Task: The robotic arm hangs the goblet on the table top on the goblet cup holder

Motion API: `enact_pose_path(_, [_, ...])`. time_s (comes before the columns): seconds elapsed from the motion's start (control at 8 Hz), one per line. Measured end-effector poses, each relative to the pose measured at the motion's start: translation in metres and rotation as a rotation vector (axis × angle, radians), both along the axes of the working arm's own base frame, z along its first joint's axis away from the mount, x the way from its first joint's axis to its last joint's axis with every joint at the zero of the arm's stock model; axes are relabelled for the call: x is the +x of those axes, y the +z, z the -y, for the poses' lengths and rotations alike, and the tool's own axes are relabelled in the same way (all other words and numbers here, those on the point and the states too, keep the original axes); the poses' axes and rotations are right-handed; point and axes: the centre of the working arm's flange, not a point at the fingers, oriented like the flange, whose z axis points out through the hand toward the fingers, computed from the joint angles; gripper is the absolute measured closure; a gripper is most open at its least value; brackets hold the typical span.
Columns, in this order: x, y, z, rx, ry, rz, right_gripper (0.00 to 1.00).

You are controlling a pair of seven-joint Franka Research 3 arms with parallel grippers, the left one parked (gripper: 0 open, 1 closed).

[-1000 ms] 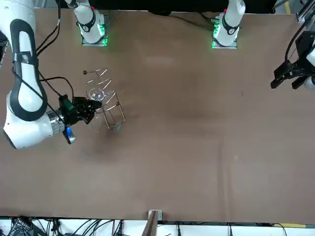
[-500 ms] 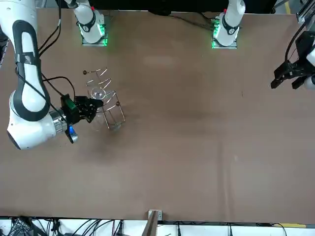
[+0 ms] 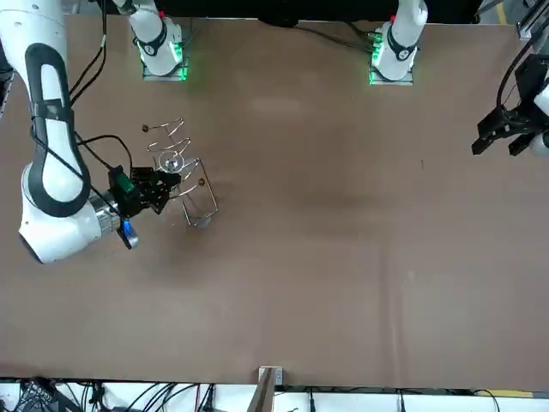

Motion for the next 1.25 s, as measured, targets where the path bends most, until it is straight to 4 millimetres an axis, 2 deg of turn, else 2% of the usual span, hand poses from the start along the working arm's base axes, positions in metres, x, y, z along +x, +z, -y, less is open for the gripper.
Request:
enact_pose_path(0.88, [0.0017,-0.0031,0.0008,0.031,-0.021,-0.012,0.89])
enact_pose_path(1.0, [0.0017,-0.003,0.0007,0.032,-0.021,-0.012,0.79])
enact_pose_path(1.12, [0.0017,-0.0034,0.0009,0.032,-0.021,-0.013,0.77])
enact_pose_path(1.25, [0.0018,-0.003,0.0009,0.034,-0.022,-0.012,0.62])
